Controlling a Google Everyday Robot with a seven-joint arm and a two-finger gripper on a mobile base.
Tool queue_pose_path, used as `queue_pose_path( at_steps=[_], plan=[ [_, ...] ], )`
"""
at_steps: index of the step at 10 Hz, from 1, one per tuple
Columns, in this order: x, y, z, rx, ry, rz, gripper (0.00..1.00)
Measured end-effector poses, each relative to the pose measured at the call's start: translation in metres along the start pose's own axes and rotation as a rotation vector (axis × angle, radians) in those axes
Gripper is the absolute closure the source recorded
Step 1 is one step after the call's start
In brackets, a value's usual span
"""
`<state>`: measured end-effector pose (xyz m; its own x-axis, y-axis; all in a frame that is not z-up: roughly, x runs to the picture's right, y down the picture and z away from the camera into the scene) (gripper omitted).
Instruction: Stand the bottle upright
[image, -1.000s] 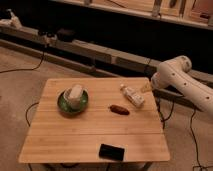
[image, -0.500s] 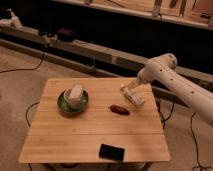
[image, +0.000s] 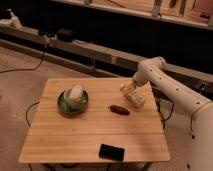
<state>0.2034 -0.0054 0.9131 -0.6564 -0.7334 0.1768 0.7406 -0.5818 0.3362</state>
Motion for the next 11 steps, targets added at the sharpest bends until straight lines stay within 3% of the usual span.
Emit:
queue_pose_path(
  at_steps=[3,8,11],
  plan=[
    [0.002,0.007,0.013,-0.007,-0.075,-0.027,0.2],
    [0.012,-0.019,0.045,-0.025,-0.167,-0.102,0.2],
    [0.012,-0.019,0.062,-0.074,-0.222,-0.107,0.2]
  ],
)
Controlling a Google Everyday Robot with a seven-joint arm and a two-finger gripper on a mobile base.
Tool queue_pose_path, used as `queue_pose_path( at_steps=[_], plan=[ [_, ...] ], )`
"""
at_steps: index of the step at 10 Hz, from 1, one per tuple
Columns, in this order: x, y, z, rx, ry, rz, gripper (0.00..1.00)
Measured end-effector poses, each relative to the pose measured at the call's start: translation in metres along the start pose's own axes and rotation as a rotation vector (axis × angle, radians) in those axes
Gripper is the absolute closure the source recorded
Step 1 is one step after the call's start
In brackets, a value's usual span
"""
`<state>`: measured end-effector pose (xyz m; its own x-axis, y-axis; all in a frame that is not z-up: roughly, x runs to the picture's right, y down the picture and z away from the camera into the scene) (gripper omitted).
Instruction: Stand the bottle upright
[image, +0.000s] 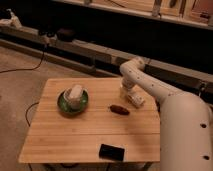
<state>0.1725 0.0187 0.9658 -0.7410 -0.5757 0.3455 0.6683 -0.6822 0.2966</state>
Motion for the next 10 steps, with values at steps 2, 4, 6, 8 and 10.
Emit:
queue_pose_path(
  at_steps=[2,4,6,8,10],
  plan=[
    [-0.006,0.004,0.01,-0.01,-0.03,0.026,0.2],
    [-0.017,0.005,0.024,0.025,-0.052,0.078,0.28],
    [-0.022,0.007,0.028,0.053,-0.047,0.115,0.5],
    [-0.018,0.01,0.018,0.059,-0.008,0.113,0.68],
    [-0.009,0.005,0.003,0.07,0.049,0.087,0.88]
  ],
)
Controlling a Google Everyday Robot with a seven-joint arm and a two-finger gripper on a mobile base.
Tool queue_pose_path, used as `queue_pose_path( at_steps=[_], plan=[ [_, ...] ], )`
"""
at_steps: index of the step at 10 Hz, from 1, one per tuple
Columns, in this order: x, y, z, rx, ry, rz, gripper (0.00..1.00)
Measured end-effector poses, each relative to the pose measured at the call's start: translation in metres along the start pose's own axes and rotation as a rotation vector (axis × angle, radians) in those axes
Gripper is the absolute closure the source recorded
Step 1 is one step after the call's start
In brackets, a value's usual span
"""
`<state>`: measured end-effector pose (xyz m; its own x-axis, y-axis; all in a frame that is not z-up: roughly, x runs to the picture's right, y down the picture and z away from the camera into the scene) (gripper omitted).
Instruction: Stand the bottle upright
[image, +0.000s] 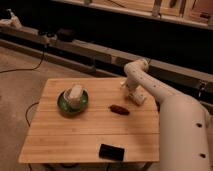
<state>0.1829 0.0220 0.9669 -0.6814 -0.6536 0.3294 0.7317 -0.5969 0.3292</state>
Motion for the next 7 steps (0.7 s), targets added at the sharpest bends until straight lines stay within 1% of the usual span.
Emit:
queue_pose_path(
  at_steps=[1,2,3,4,5,6,7],
  plan=[
    [0.003,-0.004,-0.009,0.005,0.034,-0.012,0.96],
    [0.007,-0.006,-0.021,0.003,0.077,-0.019,1.0],
    [0.011,-0.008,-0.041,0.002,0.156,-0.019,1.0],
    [0.016,-0.013,-0.071,0.013,0.264,-0.013,1.0],
    [0.016,-0.018,-0.095,0.036,0.358,-0.003,1.0],
    [0.013,-0.022,-0.118,0.068,0.456,0.01,1.0],
    [0.0,-0.025,-0.139,0.114,0.566,0.043,1.0]
  ],
)
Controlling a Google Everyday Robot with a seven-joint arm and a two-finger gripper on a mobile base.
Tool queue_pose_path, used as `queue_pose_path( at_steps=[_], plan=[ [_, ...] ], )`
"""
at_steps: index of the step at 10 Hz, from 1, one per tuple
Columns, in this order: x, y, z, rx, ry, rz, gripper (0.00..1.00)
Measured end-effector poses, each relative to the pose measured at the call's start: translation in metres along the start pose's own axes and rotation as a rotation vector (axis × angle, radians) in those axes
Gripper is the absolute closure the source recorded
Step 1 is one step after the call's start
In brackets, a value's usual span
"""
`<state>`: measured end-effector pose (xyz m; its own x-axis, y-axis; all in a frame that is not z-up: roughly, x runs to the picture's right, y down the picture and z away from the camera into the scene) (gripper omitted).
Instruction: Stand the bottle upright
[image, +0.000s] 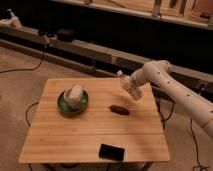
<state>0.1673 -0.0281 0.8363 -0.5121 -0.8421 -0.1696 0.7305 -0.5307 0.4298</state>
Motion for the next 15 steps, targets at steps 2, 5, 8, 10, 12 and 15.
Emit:
queue_pose_path(
  at_steps=[2,5,8,10,12,15],
  plan=[
    [-0.026,0.006,-0.046,0.06,0.188,0.135,1.0],
    [-0.041,0.014,-0.092,0.086,0.362,0.244,1.0],
    [-0.031,0.008,-0.088,0.067,0.404,0.199,1.0],
    [-0.025,0.005,-0.087,0.006,0.47,0.133,1.0],
    [-0.021,0.002,-0.086,-0.017,0.497,0.106,1.0],
    [-0.022,0.002,-0.087,-0.018,0.497,0.106,1.0]
  ],
)
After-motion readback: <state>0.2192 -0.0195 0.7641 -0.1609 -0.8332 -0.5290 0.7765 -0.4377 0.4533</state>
